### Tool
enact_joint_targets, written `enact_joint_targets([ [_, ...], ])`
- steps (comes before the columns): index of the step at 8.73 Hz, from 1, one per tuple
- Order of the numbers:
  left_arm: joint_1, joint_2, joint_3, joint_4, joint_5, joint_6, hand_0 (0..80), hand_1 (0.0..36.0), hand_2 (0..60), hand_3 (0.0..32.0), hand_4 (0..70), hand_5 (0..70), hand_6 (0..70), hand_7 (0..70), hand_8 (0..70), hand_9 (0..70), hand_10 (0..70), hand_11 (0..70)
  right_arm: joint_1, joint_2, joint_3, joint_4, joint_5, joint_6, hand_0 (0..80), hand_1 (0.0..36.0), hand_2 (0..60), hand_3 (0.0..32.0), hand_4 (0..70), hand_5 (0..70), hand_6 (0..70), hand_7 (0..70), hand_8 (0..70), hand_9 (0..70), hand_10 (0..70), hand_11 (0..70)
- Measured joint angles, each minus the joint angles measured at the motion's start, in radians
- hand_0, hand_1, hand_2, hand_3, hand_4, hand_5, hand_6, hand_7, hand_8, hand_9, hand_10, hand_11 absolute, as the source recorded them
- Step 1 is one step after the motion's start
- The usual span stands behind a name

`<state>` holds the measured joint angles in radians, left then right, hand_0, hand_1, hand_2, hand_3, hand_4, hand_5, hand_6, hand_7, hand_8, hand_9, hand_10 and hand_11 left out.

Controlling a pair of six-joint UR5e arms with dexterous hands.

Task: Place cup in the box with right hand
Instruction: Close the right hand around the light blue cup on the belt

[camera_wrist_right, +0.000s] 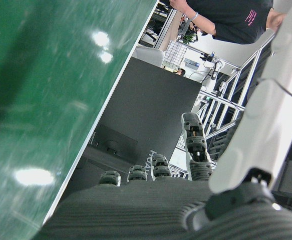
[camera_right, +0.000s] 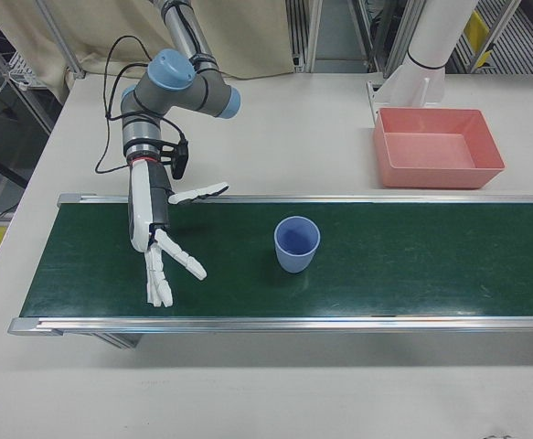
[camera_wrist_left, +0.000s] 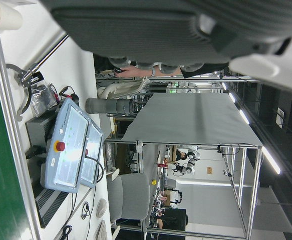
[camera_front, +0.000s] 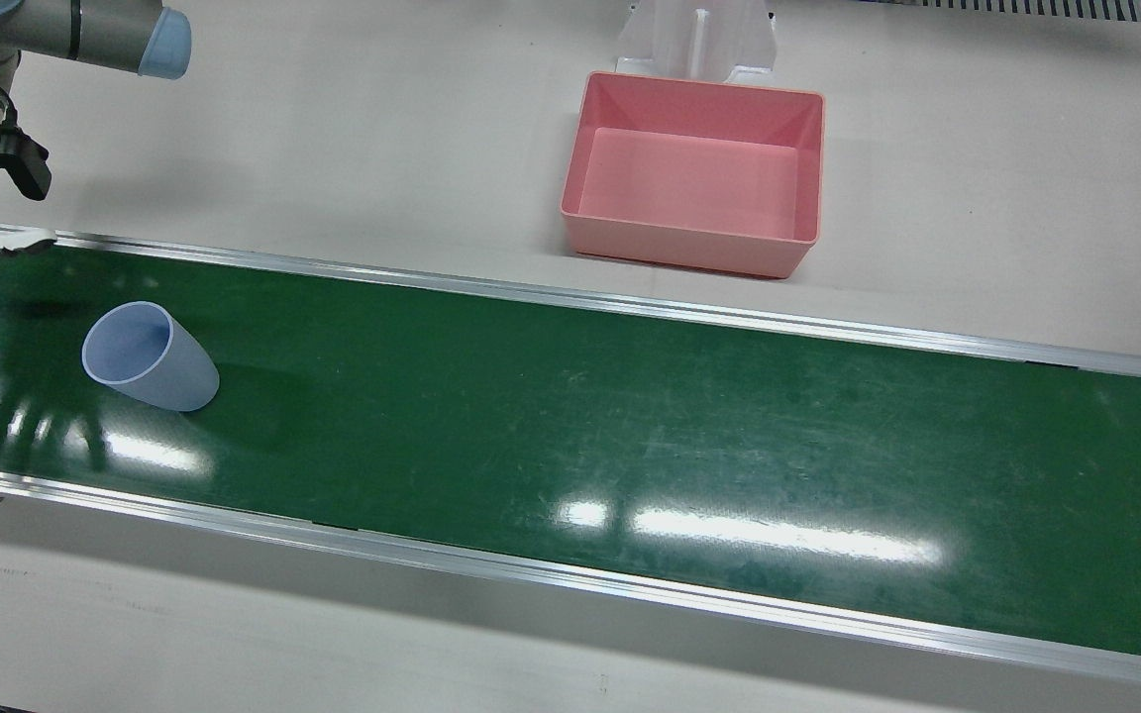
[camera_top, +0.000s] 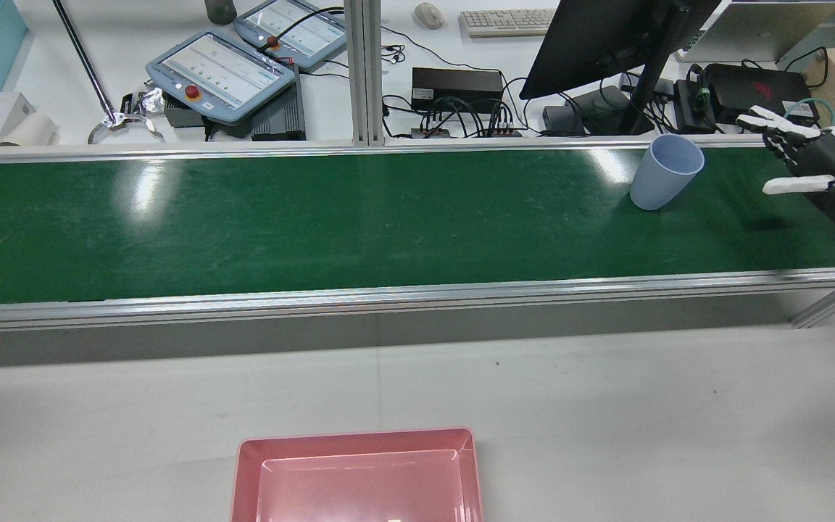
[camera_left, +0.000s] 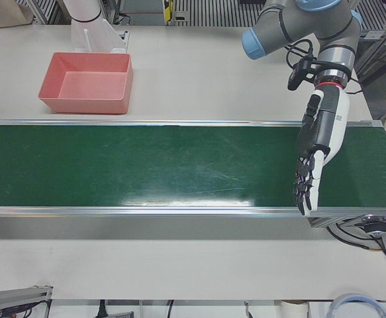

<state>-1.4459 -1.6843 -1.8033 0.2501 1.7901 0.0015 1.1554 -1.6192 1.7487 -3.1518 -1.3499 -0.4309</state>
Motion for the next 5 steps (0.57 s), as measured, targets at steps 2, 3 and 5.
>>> enact_joint_targets([
  [2,0.000,0.000,0.001,0.000,0.001,0.000,0.0,0.0,0.0,0.0,0.0,0.0,0.0,0.0,0.0,0.0,0.0,0.0,-0.004,0.003,-0.014,0.002,0.000,0.002,45.6,12.0,15.6,0.2,7.1,4.2,3.1,10.7,1.9,5.2,1.8,4.1],
  [3,0.000,0.000,0.001,0.000,0.001,0.000,0.0,0.0,0.0,0.0,0.0,0.0,0.0,0.0,0.0,0.0,0.0,0.0,-0.005,0.004,-0.017,0.002,0.000,0.003,46.6,16.1,25.6,0.0,6.7,5.0,3.5,10.6,2.0,5.2,2.2,4.9],
  [5,-0.001,0.000,0.000,0.000,0.000,0.000,0.0,0.0,0.0,0.0,0.0,0.0,0.0,0.0,0.0,0.0,0.0,0.0,-0.005,0.005,-0.019,0.002,0.000,0.005,58.9,36.0,60.0,0.0,19.2,13.4,10.7,30.2,10.2,18.4,9.3,17.5],
])
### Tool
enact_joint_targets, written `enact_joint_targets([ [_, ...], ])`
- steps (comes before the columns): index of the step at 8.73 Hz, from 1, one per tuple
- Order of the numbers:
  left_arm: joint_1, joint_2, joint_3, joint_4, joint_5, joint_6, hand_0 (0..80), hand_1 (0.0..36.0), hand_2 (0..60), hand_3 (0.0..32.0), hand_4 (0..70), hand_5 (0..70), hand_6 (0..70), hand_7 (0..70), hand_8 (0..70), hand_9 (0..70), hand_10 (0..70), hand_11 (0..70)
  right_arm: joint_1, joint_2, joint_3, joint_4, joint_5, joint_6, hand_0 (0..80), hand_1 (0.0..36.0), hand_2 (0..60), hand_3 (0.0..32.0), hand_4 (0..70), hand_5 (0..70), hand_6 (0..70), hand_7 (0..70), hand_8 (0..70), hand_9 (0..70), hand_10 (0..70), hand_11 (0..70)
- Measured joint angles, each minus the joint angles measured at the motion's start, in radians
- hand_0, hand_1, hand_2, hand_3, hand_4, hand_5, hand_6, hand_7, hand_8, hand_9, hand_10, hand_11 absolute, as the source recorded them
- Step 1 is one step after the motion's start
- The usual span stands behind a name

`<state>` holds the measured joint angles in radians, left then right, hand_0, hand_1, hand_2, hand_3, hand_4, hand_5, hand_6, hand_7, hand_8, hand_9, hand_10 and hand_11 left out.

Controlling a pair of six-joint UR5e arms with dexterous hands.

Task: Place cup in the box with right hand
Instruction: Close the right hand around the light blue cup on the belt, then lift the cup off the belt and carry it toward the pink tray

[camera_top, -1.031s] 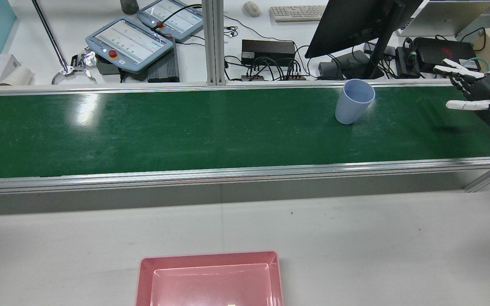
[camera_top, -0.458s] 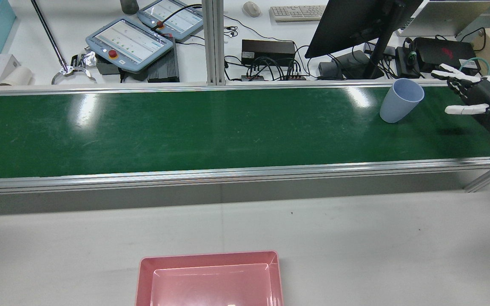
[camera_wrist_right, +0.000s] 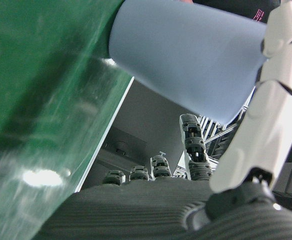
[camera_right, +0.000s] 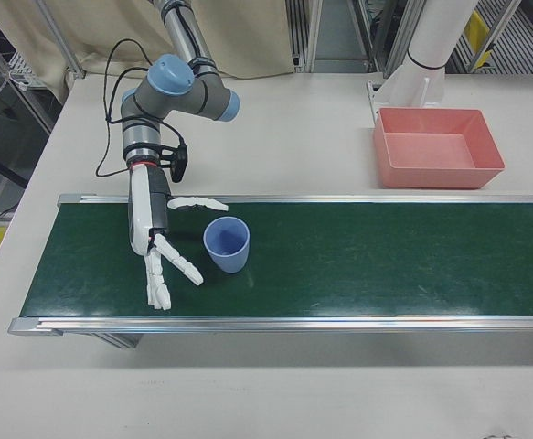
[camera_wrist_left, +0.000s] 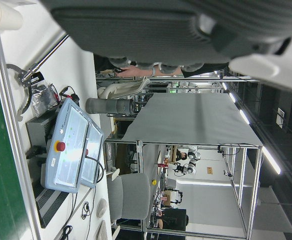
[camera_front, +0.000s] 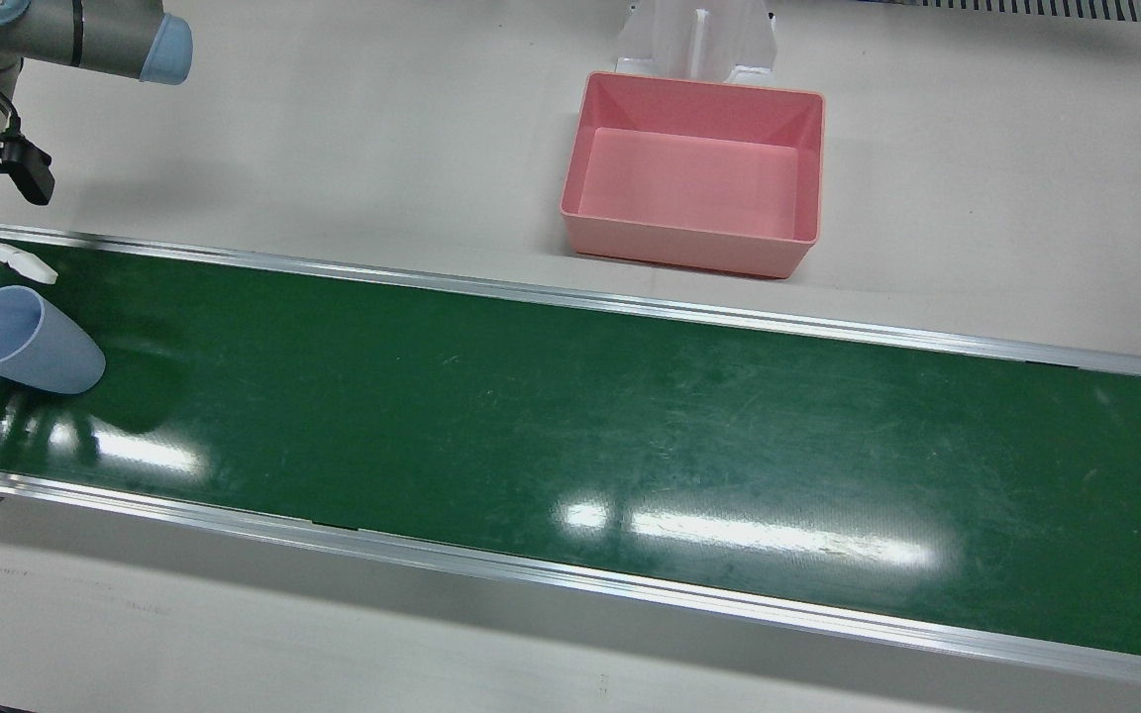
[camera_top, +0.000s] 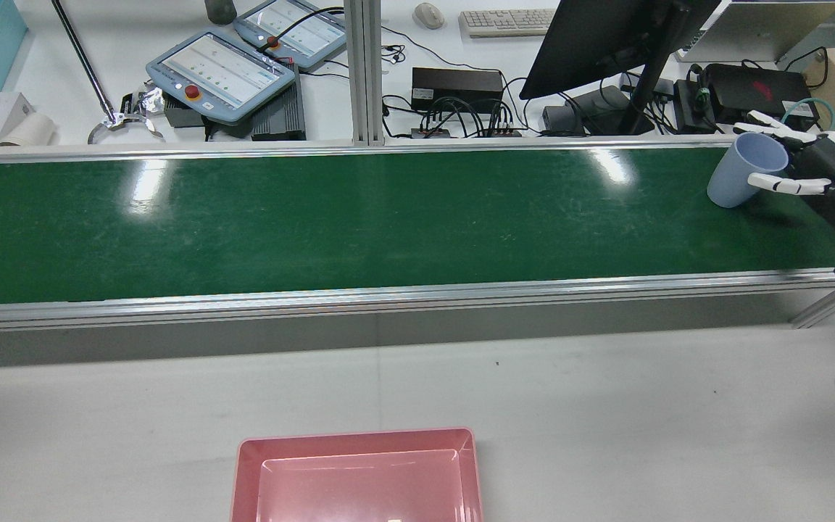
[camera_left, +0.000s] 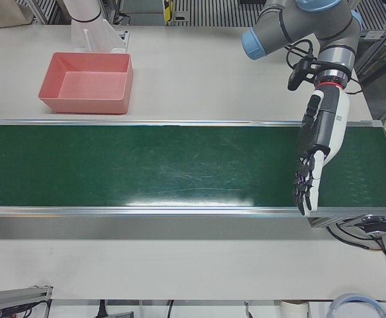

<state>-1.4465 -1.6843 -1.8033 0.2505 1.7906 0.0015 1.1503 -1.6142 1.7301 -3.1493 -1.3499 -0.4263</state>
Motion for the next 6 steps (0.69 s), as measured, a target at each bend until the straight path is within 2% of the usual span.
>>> enact_joint_targets([
  [1,0.000,0.000,0.000,0.000,0.000,0.000,0.0,0.0,0.0,0.0,0.0,0.0,0.0,0.0,0.0,0.0,0.0,0.0,0.000,0.000,-0.001,0.000,0.000,-0.001,73.0,36.0,60.0,0.0,29.7,17.7,22.1,70.0,31.4,51.6,21.6,35.6],
  [2,0.000,0.000,0.000,0.000,0.000,0.000,0.0,0.0,0.0,0.0,0.0,0.0,0.0,0.0,0.0,0.0,0.0,0.0,0.002,-0.001,-0.003,0.000,0.001,0.001,60.2,36.0,60.0,0.0,28.2,18.3,28.2,70.0,43.0,68.2,29.2,45.3],
  [3,0.000,0.000,0.000,0.000,0.000,0.000,0.0,0.0,0.0,0.0,0.0,0.0,0.0,0.0,0.0,0.0,0.0,0.0,0.006,-0.002,-0.003,-0.001,0.004,0.004,61.1,36.0,60.0,0.0,31.8,17.9,27.6,70.0,42.8,67.7,29.0,45.1],
  [4,0.000,0.000,0.000,0.000,0.000,0.000,0.0,0.0,0.0,0.0,0.0,0.0,0.0,0.0,0.0,0.0,0.0,0.0,0.011,-0.003,-0.003,-0.001,0.008,0.007,58.6,36.0,60.0,0.0,27.7,17.6,26.8,70.0,41.6,65.9,27.8,43.5],
  [5,0.000,0.000,0.000,0.000,0.000,0.000,0.0,0.0,0.0,0.0,0.0,0.0,0.0,0.0,0.0,0.0,0.0,0.0,0.021,-0.003,-0.001,0.000,0.011,0.010,58.6,36.0,60.0,0.0,27.9,17.5,26.7,70.0,40.9,64.9,27.1,42.6],
  [6,0.000,0.000,0.000,0.000,0.000,0.000,0.0,0.0,0.0,0.0,0.0,0.0,0.0,0.0,0.0,0.0,0.0,0.0,0.044,-0.002,0.009,0.001,0.011,0.014,56.2,36.0,60.0,0.0,24.0,17.0,26.0,70.0,39.3,62.8,25.5,40.6],
])
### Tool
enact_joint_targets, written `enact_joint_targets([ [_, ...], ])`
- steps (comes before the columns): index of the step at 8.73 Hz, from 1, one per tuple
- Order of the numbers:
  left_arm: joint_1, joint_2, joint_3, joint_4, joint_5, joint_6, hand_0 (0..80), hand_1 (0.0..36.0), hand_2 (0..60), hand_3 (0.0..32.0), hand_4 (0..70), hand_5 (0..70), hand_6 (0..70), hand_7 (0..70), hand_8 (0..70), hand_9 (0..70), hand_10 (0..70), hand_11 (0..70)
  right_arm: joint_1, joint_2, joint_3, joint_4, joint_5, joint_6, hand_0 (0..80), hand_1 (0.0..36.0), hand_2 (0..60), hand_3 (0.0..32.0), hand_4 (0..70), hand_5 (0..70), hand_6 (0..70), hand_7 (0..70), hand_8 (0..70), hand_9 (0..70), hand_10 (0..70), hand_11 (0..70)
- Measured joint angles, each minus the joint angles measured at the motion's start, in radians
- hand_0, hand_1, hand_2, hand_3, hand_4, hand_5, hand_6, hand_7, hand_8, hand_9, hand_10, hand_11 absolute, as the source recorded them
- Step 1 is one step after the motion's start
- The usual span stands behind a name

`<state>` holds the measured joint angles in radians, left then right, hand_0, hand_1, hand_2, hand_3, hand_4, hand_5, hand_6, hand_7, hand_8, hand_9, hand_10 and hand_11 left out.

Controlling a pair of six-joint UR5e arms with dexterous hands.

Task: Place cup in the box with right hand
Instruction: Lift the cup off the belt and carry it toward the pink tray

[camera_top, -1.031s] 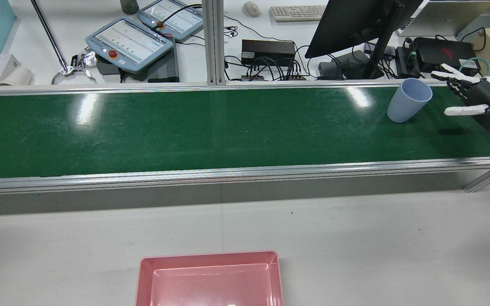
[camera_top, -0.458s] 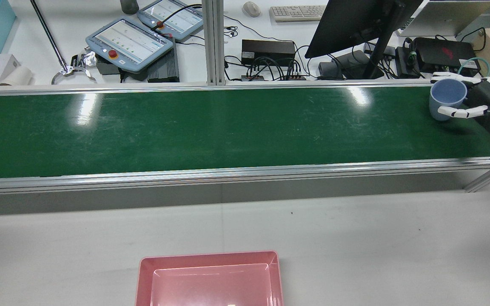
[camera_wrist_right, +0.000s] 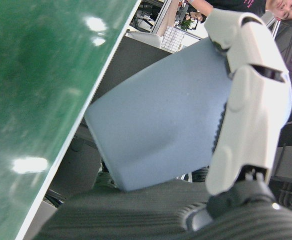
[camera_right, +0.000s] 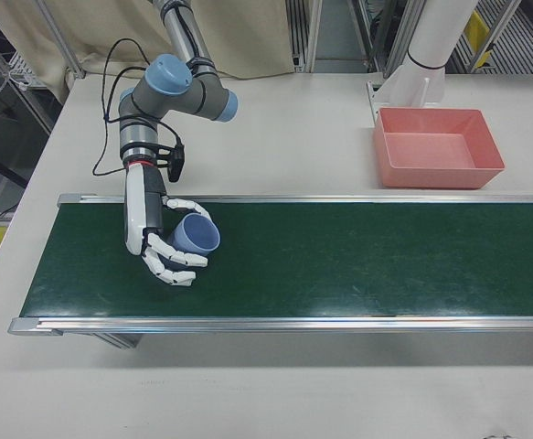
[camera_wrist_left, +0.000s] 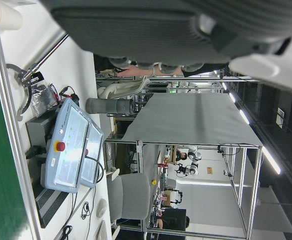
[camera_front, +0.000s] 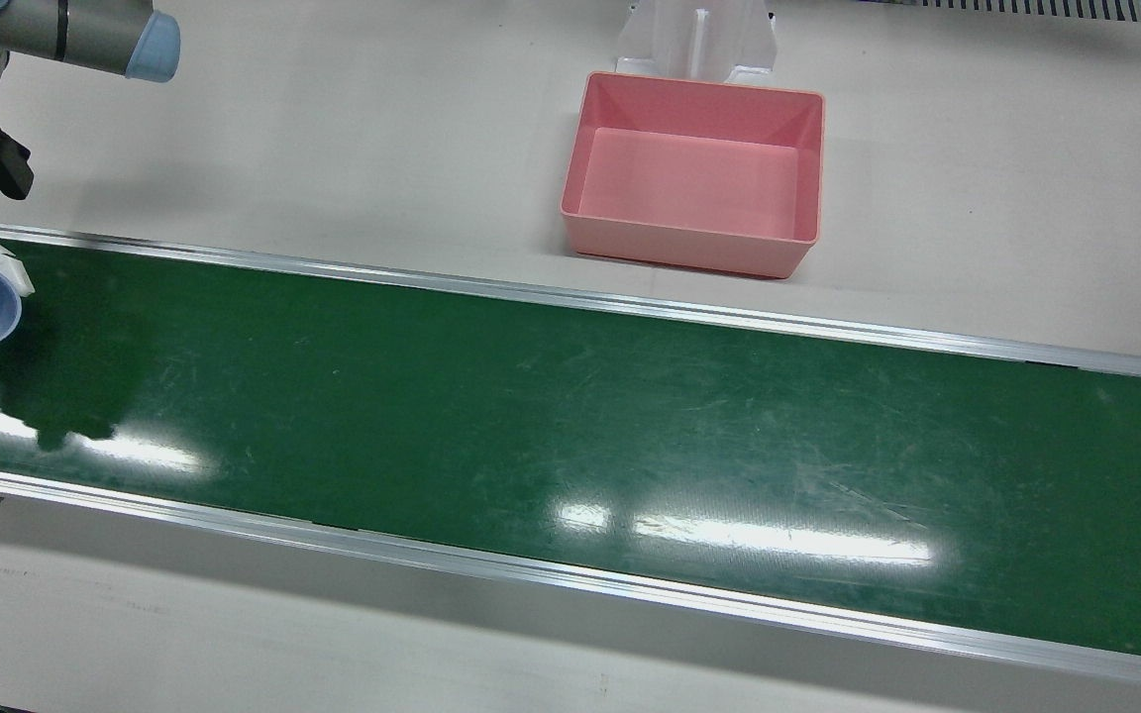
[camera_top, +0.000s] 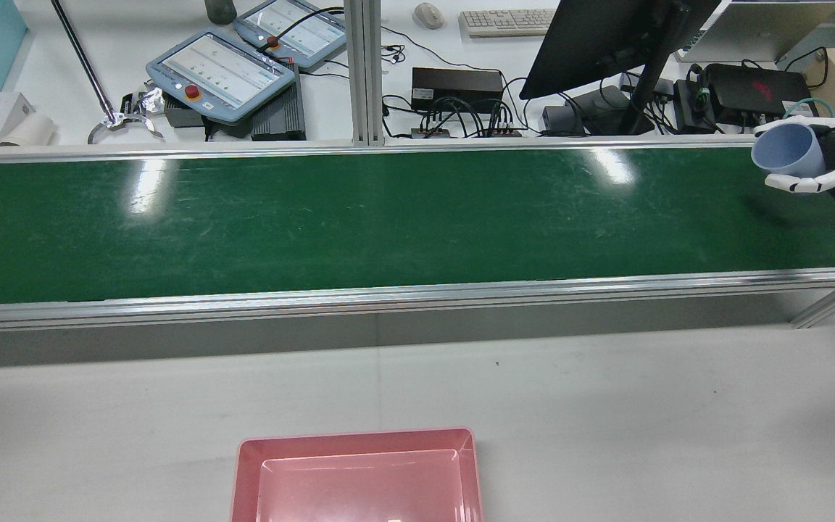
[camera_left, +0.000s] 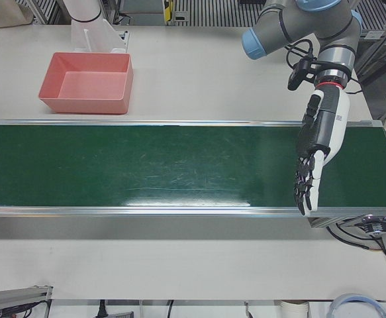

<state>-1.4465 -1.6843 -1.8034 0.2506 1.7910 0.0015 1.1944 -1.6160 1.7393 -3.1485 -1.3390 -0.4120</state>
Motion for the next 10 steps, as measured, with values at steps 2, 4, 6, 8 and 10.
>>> enact_joint_targets([
  [2,0.000,0.000,-0.001,0.000,0.000,0.000,0.0,0.0,0.0,0.0,0.0,0.0,0.0,0.0,0.0,0.0,0.0,0.0,0.041,0.001,0.081,-0.003,-0.005,0.002,59.5,36.0,60.0,0.0,30.0,16.7,26.6,70.0,37.5,61.3,22.4,36.2],
  [4,0.000,0.000,-0.001,0.001,0.000,0.000,0.0,0.0,0.0,0.0,0.0,0.0,0.0,0.0,0.0,0.0,0.0,0.0,0.004,0.002,0.247,-0.039,-0.004,-0.003,56.5,36.0,60.0,0.0,26.0,16.1,25.5,70.0,35.6,58.9,20.9,33.8],
  [6,0.000,0.000,-0.001,0.001,0.000,0.000,0.0,0.0,0.0,0.0,0.0,0.0,0.0,0.0,0.0,0.0,0.0,0.0,-0.116,0.050,0.445,-0.157,0.005,-0.031,56.8,36.0,60.0,0.0,22.4,15.8,24.0,70.0,34.1,56.5,20.0,32.7],
  [8,0.000,0.000,-0.002,0.001,0.000,0.000,0.0,0.0,0.0,0.0,0.0,0.0,0.0,0.0,0.0,0.0,0.0,0.0,-0.331,0.100,0.580,-0.245,0.043,-0.119,59.9,36.0,60.0,0.0,27.5,15.5,23.5,70.0,33.1,55.2,19.6,32.0],
  [10,0.000,0.000,-0.003,0.002,-0.001,0.000,0.0,0.0,0.0,0.0,0.0,0.0,0.0,0.0,0.0,0.0,0.0,0.0,-0.570,0.136,0.640,-0.266,0.127,-0.221,58.1,36.0,60.0,0.0,23.6,14.7,21.5,70.0,29.3,50.0,18.0,29.6],
])
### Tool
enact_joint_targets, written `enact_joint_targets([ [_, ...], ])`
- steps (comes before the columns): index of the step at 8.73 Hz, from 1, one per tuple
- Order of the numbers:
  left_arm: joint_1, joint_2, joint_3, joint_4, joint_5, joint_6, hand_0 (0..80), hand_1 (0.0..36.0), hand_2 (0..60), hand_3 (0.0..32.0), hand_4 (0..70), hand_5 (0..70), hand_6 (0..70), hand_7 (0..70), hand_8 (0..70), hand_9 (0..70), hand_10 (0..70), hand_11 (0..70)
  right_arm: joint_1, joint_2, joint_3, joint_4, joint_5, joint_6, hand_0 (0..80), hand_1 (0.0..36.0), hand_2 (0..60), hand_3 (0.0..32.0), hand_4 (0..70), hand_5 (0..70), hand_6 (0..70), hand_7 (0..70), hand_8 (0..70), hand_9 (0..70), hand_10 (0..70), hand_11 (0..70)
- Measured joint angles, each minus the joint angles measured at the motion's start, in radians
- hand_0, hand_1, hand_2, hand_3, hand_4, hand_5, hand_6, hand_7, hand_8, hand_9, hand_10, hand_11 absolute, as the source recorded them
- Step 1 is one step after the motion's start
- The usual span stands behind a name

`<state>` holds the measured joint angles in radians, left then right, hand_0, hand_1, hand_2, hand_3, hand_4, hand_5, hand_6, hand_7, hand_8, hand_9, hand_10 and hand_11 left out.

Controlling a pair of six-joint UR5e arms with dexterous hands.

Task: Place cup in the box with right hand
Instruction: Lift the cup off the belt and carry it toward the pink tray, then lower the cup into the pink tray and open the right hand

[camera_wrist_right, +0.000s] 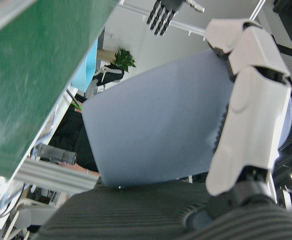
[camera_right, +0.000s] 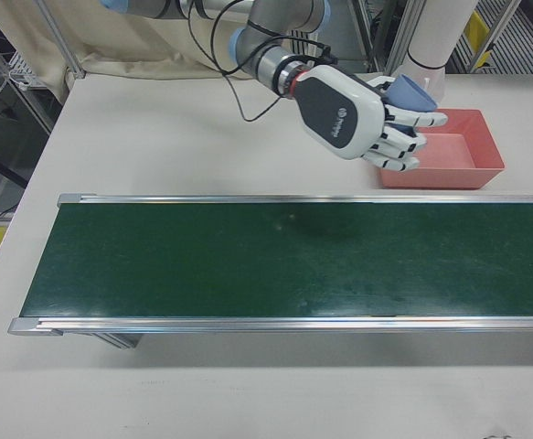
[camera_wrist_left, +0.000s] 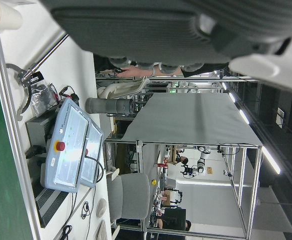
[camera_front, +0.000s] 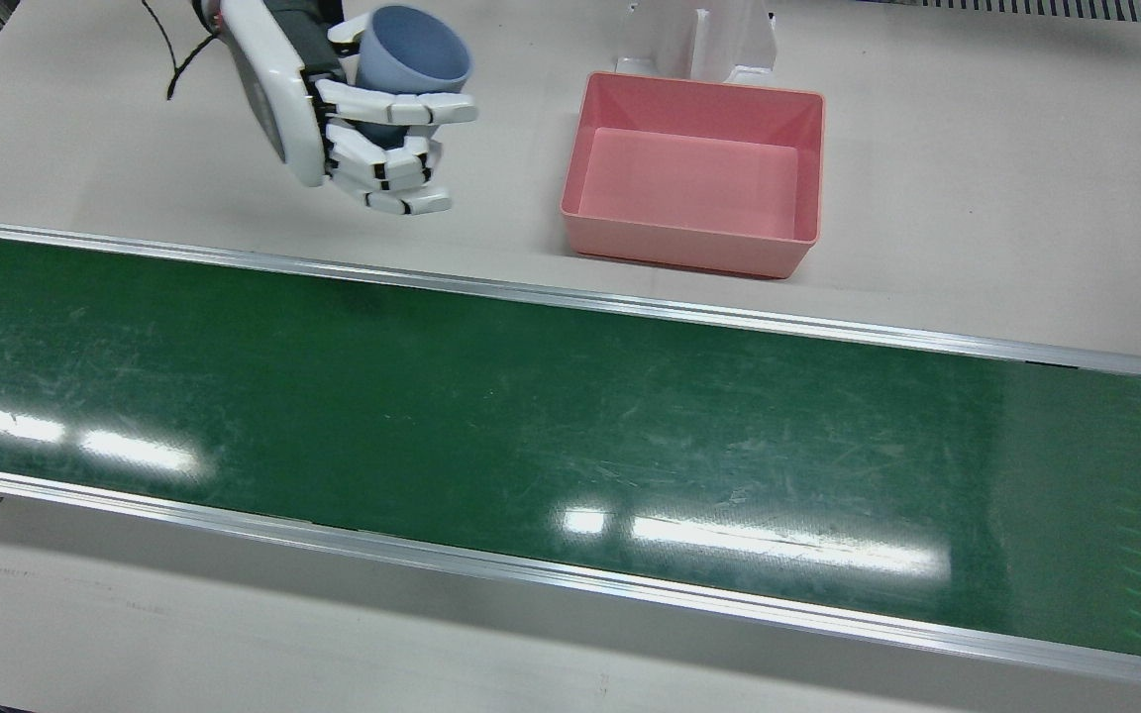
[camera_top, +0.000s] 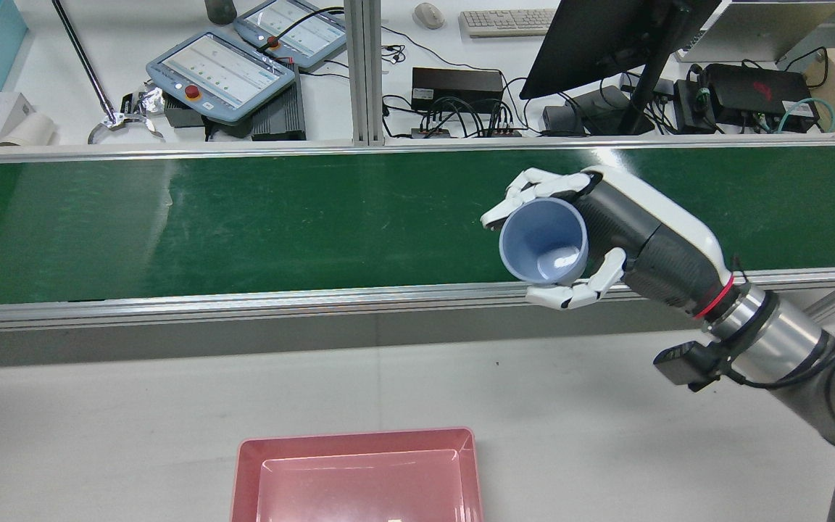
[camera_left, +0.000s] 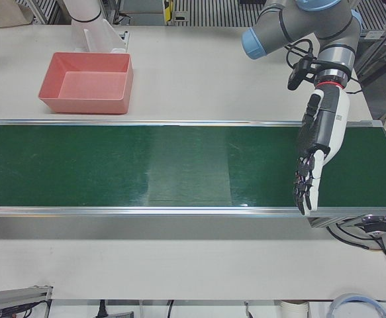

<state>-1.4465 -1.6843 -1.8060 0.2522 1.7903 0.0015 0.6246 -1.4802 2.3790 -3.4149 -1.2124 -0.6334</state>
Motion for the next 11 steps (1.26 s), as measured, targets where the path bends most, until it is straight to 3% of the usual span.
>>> enact_joint_targets([
  [1,0.000,0.000,0.000,0.000,0.000,0.000,0.0,0.0,0.0,0.0,0.0,0.0,0.0,0.0,0.0,0.0,0.0,0.0,-0.117,0.024,0.008,-0.002,0.040,-0.060,57.7,36.0,60.0,0.0,21.8,13.8,16.9,59.8,20.6,37.2,13.8,23.7],
  [2,0.000,0.000,0.000,0.000,0.000,0.000,0.0,0.0,0.0,0.0,0.0,0.0,0.0,0.0,0.0,0.0,0.0,0.0,-0.223,0.045,0.010,-0.002,0.077,-0.117,61.5,34.3,55.4,0.0,19.1,10.7,9.3,29.0,4.5,10.9,6.8,13.3],
  [3,0.000,0.000,0.000,0.000,0.000,0.000,0.0,0.0,0.0,0.0,0.0,0.0,0.0,0.0,0.0,0.0,0.0,0.0,-0.321,0.063,0.009,-0.001,0.112,-0.165,56.9,20.9,8.3,0.0,18.0,6.8,6.1,18.8,0.2,3.1,3.4,7.4],
  [4,0.000,0.000,0.000,-0.001,0.000,0.000,0.0,0.0,0.0,0.0,0.0,0.0,0.0,0.0,0.0,0.0,0.0,0.0,-0.385,0.074,0.007,0.001,0.136,-0.197,52.7,16.4,5.8,0.0,18.6,5.3,5.7,19.3,0.1,2.4,2.4,5.5],
  [5,0.000,0.000,0.001,-0.001,0.000,0.000,0.0,0.0,0.0,0.0,0.0,0.0,0.0,0.0,0.0,0.0,0.0,0.0,-0.427,0.081,0.005,0.003,0.151,-0.218,51.1,20.0,20.9,0.0,15.1,5.5,6.1,20.7,0.2,3.4,2.6,5.8],
  [6,0.000,0.000,0.002,-0.002,0.000,0.000,0.0,0.0,0.0,0.0,0.0,0.0,0.0,0.0,0.0,0.0,0.0,0.0,-0.445,0.082,0.004,0.003,0.158,-0.225,51.1,18.9,18.1,0.0,16.7,5.5,6.3,21.9,0.2,4.3,2.8,6.1],
  [7,0.000,0.000,0.004,-0.002,0.000,0.000,0.0,0.0,0.0,0.0,0.0,0.0,0.0,0.0,0.0,0.0,0.0,0.0,-0.454,0.082,0.004,0.003,0.161,-0.228,51.8,16.9,11.3,0.0,19.2,5.4,6.5,22.7,0.3,4.9,3.1,6.5],
  [8,0.000,0.000,0.004,-0.002,0.001,0.000,0.0,0.0,0.0,0.0,0.0,0.0,0.0,0.0,0.0,0.0,0.0,0.0,-0.457,0.081,0.003,0.003,0.161,-0.228,51.7,16.8,11.5,0.0,19.4,5.4,6.6,23.3,0.4,5.5,3.2,6.7],
  [9,0.000,0.000,0.004,-0.002,0.000,0.000,0.0,0.0,0.0,0.0,0.0,0.0,0.0,0.0,0.0,0.0,0.0,0.0,-0.458,0.081,0.003,0.003,0.162,-0.226,51.2,17.7,15.8,0.0,18.5,5.4,6.8,24.0,0.6,5.7,3.3,6.7],
  [11,0.000,0.000,0.003,-0.002,0.000,0.000,0.0,0.0,0.0,0.0,0.0,0.0,0.0,0.0,0.0,0.0,0.0,0.0,-0.457,0.079,0.003,0.003,0.162,-0.223,52.1,16.0,9.2,0.0,21.2,5.5,6.9,24.5,0.8,6.1,3.3,6.8],
])
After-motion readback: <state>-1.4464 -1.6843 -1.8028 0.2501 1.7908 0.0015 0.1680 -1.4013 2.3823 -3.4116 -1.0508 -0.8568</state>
